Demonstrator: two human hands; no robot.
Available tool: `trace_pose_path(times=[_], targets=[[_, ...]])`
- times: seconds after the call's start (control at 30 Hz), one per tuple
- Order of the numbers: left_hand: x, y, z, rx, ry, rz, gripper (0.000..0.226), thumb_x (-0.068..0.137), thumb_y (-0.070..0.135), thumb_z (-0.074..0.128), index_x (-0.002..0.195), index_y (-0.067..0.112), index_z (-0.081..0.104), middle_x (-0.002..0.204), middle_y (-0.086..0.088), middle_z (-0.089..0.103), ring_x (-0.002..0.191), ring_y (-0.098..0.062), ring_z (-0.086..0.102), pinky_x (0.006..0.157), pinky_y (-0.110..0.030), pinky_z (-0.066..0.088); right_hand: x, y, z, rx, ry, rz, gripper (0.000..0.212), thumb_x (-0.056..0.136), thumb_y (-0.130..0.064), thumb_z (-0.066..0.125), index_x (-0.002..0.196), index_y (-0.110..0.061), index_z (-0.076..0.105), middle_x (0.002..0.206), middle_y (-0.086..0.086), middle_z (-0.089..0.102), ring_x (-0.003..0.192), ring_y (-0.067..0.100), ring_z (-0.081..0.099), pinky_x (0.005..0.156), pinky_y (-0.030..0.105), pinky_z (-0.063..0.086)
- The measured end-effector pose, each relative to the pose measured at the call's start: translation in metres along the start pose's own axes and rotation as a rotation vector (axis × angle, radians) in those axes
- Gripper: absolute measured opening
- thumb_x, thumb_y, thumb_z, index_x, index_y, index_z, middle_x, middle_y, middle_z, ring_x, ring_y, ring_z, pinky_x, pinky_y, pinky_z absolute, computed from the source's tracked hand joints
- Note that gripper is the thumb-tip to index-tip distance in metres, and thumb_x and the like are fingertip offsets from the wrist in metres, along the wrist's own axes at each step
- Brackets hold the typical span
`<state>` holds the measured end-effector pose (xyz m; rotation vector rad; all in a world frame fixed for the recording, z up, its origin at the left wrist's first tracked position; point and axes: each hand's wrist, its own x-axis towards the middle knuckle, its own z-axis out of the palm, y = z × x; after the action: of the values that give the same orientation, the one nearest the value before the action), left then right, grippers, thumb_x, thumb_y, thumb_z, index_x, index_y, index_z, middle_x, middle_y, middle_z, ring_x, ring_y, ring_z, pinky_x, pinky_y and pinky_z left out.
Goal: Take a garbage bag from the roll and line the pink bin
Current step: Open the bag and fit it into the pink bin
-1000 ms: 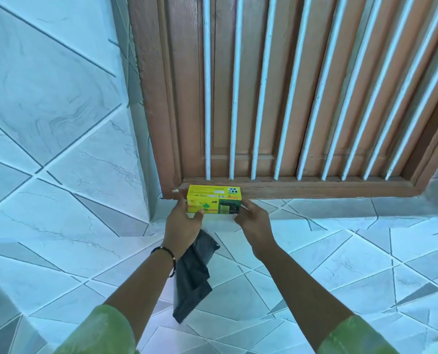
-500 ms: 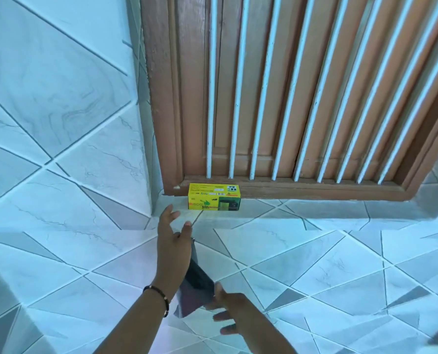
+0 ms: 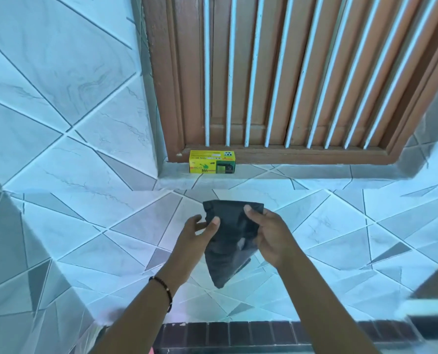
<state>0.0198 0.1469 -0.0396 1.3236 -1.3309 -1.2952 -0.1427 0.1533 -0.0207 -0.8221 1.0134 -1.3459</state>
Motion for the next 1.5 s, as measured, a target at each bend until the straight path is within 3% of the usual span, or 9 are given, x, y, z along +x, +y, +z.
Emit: trace_pose_path(times=[0.13, 0.27, 0.4, 0.57, 0.73, 0.87, 0.97, 1.17, 1.5], targets=[[-0.016, -0.003, 0.008, 0.123, -0.050, 0.123, 0.026, 0.087, 0.035, 0.061, 0.074, 0.013, 0.063, 0.067, 0.006, 0.062, 0.071, -0.017, 0.056, 0.061, -0.019, 0.043, -0.010, -0.010, -0.012, 0.015, -0.099, -0.011, 0.019, 0.091, -0.021, 0.057, 0.094, -0.004, 0.065, 0.083, 0.008, 0.071, 0.078, 0.022, 0.067, 0.061, 0.028, 0.056], [-0.019, 0.014, 0.008, -0.116, 0.007, 0.157, 0.015, 0.087, 0.027, 0.063, 0.085, 0.015, 0.072, 0.082, 0.000, 0.075, 0.077, -0.017, 0.067, 0.076, -0.034, 0.054, -0.021, -0.001, -0.031, -0.192, -0.252, 0.061, 0.040, 0.083, -0.029, 0.067, 0.113, -0.004, 0.064, 0.105, 0.010, 0.069, 0.096, 0.024, 0.065, 0.080, 0.033, 0.051], [-0.020, 0.023, 0.005, -0.257, 0.000, 0.114, 0.031, 0.086, 0.031, 0.064, 0.099, 0.003, 0.067, 0.099, -0.016, 0.072, 0.094, -0.031, 0.068, 0.089, -0.045, 0.054, -0.028, 0.016, -0.032, -0.254, -0.239, 0.086, 0.022, 0.080, -0.009, 0.070, 0.100, -0.002, 0.067, 0.097, 0.013, 0.070, 0.090, 0.026, 0.066, 0.078, 0.033, 0.054], [-0.032, 0.007, 0.002, -0.093, -0.062, 0.035, 0.014, 0.084, 0.028, 0.068, 0.089, 0.017, 0.073, 0.088, -0.005, 0.076, 0.074, -0.010, 0.072, 0.067, -0.024, 0.057, -0.024, 0.008, -0.027, -0.174, -0.177, 0.017, 0.004, 0.082, -0.007, 0.066, 0.080, -0.007, 0.069, 0.082, 0.008, 0.071, 0.078, 0.024, 0.065, 0.075, 0.033, 0.051], [-0.026, 0.013, 0.004, -0.148, 0.097, 0.053, 0.009, 0.087, 0.023, 0.064, 0.082, 0.020, 0.070, 0.083, 0.005, 0.072, 0.074, -0.013, 0.068, 0.063, -0.021, 0.056, -0.025, 0.022, -0.038, -0.331, -0.242, 0.131, 0.030, 0.082, -0.018, 0.070, 0.109, -0.004, 0.067, 0.105, 0.011, 0.072, 0.100, 0.029, 0.067, 0.093, 0.045, 0.048], [-0.026, 0.006, 0.002, -0.232, 0.010, -0.053, 0.026, 0.083, 0.036, 0.067, 0.091, 0.012, 0.072, 0.095, -0.010, 0.074, 0.090, -0.028, 0.068, 0.086, -0.041, 0.056, -0.029, 0.033, -0.041, -0.231, -0.169, 0.125, 0.028, 0.079, -0.012, 0.070, 0.104, 0.001, 0.068, 0.101, 0.015, 0.071, 0.093, 0.029, 0.067, 0.085, 0.037, 0.054], [-0.030, -0.006, 0.006, -0.148, -0.047, -0.104, 0.015, 0.083, 0.029, 0.068, 0.086, 0.014, 0.071, 0.091, -0.009, 0.073, 0.087, -0.027, 0.067, 0.082, -0.039, 0.054, -0.028, 0.029, -0.042, -0.125, -0.139, 0.096, 0.040, 0.069, -0.019, 0.073, 0.102, 0.004, 0.069, 0.094, 0.016, 0.071, 0.083, 0.026, 0.067, 0.076, 0.031, 0.056], [-0.024, -0.007, 0.011, -0.251, 0.049, -0.082, 0.010, 0.086, 0.021, 0.065, 0.087, 0.013, 0.072, 0.096, -0.011, 0.073, 0.092, -0.032, 0.066, 0.086, -0.041, 0.055, -0.040, 0.032, -0.046, -0.217, -0.182, 0.130, 0.026, 0.072, -0.018, 0.073, 0.096, -0.007, 0.072, 0.095, 0.008, 0.075, 0.092, 0.024, 0.070, 0.080, 0.032, 0.055], [-0.037, -0.025, 0.019, -0.174, -0.099, -0.173, 0.011, 0.090, 0.015, 0.059, 0.091, 0.012, 0.069, 0.097, -0.011, 0.072, 0.090, -0.026, 0.067, 0.089, -0.044, 0.053, -0.035, 0.026, -0.049, -0.100, -0.002, 0.092, 0.010, 0.080, -0.010, 0.070, 0.087, -0.003, 0.071, 0.089, 0.015, 0.072, 0.080, 0.028, 0.067, 0.074, 0.034, 0.057]])
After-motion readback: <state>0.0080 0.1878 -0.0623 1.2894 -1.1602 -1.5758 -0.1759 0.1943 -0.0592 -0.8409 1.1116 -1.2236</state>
